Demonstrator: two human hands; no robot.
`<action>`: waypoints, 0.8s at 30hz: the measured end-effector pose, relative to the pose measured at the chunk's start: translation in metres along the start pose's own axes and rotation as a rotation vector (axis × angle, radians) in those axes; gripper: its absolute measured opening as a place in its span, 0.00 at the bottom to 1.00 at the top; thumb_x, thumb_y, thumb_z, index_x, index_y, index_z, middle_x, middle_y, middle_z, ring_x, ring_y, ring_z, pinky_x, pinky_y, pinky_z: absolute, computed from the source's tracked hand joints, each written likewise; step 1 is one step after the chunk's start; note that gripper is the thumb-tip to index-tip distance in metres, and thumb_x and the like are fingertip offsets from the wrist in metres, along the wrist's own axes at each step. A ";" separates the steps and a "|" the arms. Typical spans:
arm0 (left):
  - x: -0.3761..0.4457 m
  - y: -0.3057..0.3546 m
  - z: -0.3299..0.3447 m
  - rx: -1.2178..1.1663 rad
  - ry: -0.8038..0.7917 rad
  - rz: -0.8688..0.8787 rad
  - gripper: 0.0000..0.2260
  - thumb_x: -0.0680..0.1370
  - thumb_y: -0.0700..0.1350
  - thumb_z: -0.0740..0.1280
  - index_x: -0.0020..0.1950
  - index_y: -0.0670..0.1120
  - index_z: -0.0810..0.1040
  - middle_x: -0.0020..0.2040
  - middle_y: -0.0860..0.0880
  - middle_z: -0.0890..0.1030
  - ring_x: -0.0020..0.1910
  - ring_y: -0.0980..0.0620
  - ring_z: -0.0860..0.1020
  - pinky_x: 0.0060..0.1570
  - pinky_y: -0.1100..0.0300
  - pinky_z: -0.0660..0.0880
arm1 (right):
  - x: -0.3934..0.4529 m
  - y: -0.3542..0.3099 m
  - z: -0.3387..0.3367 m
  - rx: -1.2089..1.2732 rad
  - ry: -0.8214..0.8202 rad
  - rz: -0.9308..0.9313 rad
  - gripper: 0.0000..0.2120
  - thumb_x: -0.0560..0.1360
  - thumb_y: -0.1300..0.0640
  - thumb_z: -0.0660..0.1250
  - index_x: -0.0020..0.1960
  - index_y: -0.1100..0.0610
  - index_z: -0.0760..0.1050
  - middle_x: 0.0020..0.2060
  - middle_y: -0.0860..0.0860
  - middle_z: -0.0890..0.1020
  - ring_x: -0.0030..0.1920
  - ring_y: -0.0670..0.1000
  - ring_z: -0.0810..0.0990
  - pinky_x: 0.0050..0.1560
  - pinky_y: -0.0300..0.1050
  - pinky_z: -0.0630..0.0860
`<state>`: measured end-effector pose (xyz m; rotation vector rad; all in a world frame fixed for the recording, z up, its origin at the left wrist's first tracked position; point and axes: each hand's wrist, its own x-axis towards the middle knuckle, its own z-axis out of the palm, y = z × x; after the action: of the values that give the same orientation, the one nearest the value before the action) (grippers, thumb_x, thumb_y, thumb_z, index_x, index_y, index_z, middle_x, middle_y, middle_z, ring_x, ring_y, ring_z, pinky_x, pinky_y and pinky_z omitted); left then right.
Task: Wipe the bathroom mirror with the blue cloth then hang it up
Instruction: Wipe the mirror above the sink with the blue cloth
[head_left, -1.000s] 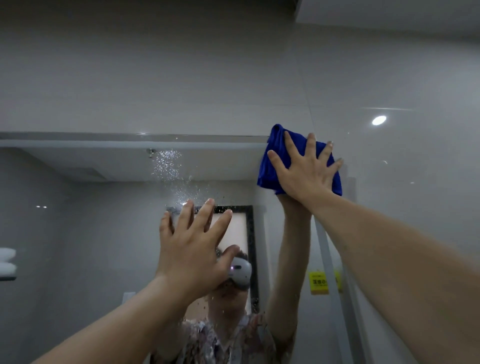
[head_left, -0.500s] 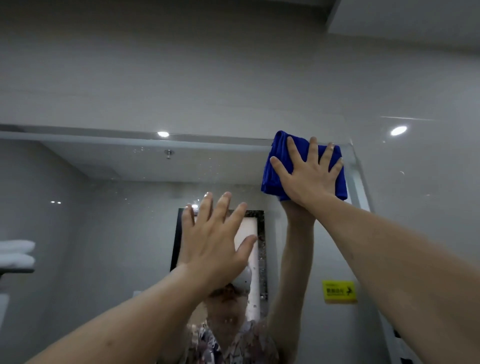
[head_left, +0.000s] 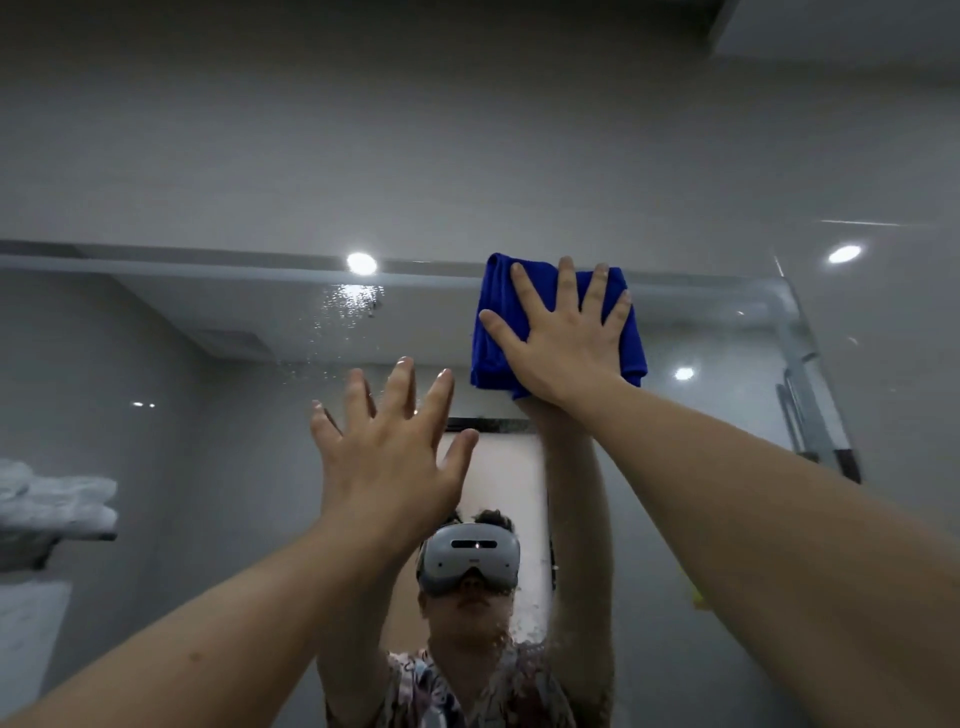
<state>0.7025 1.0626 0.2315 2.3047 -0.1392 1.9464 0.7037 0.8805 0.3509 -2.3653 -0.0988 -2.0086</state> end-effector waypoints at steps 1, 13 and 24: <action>0.000 0.000 0.000 0.007 0.004 0.006 0.31 0.76 0.73 0.42 0.79 0.66 0.47 0.82 0.52 0.53 0.80 0.38 0.50 0.71 0.29 0.52 | 0.001 -0.008 0.001 0.000 0.002 -0.004 0.39 0.76 0.22 0.38 0.83 0.38 0.38 0.84 0.55 0.42 0.82 0.66 0.35 0.77 0.73 0.36; 0.005 -0.022 -0.014 -0.046 -0.029 0.095 0.35 0.73 0.70 0.56 0.77 0.56 0.59 0.79 0.55 0.63 0.79 0.43 0.58 0.66 0.37 0.61 | 0.006 -0.084 0.010 -0.003 0.009 -0.027 0.40 0.76 0.22 0.38 0.83 0.38 0.40 0.84 0.56 0.42 0.81 0.67 0.35 0.77 0.73 0.36; 0.002 -0.058 -0.028 -0.173 -0.022 0.231 0.19 0.74 0.58 0.64 0.63 0.54 0.71 0.69 0.53 0.73 0.69 0.48 0.68 0.62 0.47 0.69 | 0.003 -0.103 0.009 -0.009 -0.019 0.012 0.40 0.76 0.21 0.39 0.83 0.37 0.39 0.84 0.55 0.42 0.82 0.65 0.35 0.78 0.72 0.37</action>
<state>0.6839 1.1243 0.2364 2.2827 -0.5765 1.9214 0.7053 0.9840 0.3510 -2.3851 -0.0759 -1.9861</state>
